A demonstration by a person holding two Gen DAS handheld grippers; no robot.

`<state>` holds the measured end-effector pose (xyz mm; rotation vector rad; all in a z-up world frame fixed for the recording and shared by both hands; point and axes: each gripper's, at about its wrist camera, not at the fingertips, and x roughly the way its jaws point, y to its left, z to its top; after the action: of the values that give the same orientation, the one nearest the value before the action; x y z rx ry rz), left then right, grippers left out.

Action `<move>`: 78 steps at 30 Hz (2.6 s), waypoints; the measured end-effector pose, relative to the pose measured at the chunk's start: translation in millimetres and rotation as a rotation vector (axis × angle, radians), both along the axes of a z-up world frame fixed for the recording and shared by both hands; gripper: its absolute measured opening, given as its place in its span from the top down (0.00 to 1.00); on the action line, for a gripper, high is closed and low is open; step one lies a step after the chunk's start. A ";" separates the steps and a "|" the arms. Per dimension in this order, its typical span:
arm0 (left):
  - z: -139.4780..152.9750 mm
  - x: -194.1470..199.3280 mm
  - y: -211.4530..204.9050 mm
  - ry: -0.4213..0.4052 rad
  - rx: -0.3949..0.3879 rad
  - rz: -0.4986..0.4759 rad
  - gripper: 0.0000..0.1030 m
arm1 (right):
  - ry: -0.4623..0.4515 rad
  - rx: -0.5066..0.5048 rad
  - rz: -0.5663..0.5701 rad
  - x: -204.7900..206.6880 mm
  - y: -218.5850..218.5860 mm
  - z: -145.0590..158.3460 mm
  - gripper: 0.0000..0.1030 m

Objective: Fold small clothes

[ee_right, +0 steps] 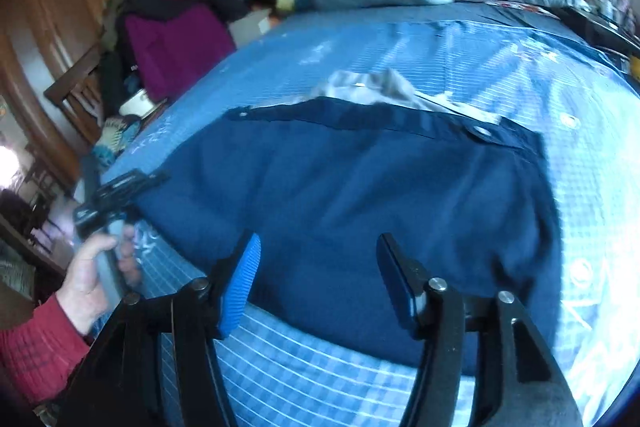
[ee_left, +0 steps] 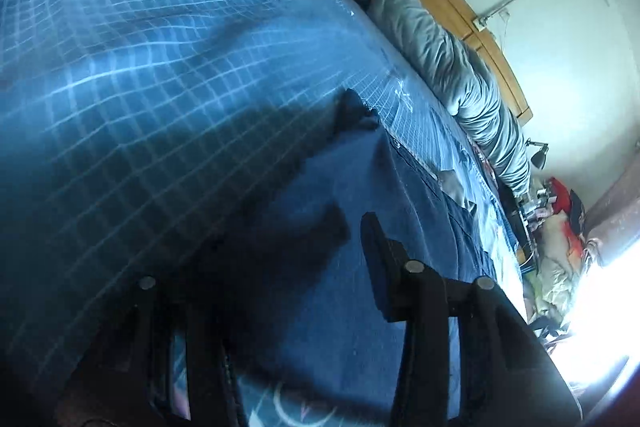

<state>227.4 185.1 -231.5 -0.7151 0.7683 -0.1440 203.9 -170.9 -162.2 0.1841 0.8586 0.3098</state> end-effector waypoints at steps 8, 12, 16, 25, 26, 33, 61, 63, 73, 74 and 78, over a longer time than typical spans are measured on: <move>48.7 -13.9 -57.6 -0.197 0.290 -0.140 0.91 | -0.036 0.083 0.116 76.6 71.3 28.9 0.31; 65.3 -22.6 -100.8 -0.291 0.425 -0.250 0.91 | 0.006 0.171 0.212 150.1 108.2 36.3 0.19; 68.4 -24.8 -117.1 -0.322 0.499 -0.296 0.91 | 0.128 0.203 0.264 212.6 143.3 18.0 0.18; 66.3 -24.9 -142.1 -0.342 0.611 -0.396 0.89 | 0.263 0.211 0.276 270.3 184.2 -39.8 0.18; 66.1 -25.5 -143.2 -0.353 0.624 -0.412 0.89 | 0.250 0.196 0.274 271.7 185.4 -43.6 0.24; 95.1 -48.8 -205.3 -0.483 0.615 -0.645 0.89 | 0.108 0.342 0.158 229.9 92.5 -29.6 0.87; 40.4 -85.9 -407.6 -0.340 0.621 -1.207 0.70 | 0.174 0.701 -0.252 106.7 -233.4 -133.0 0.86; 53.5 -101.7 -388.5 -0.361 0.611 -1.237 0.68 | 0.191 0.710 -0.251 99.8 -240.2 -133.4 0.82; 82.5 -164.3 -254.6 -0.405 0.653 -0.981 0.58 | 0.195 0.638 -0.194 1.9 -236.9 -84.0 0.43; 79.5 -162.0 -248.2 -0.398 0.678 -0.940 0.58 | 0.193 0.608 -0.192 -11.8 -233.9 -77.8 0.42; 54.3 -144.5 -245.4 -0.337 0.746 -0.867 0.59 | 0.169 0.539 -0.180 -40.7 -212.7 -58.0 0.31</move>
<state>82.9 -60.3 -177.1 0.3804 0.6912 -0.7015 163.2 -383.5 -220.2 0.7931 0.9032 0.3552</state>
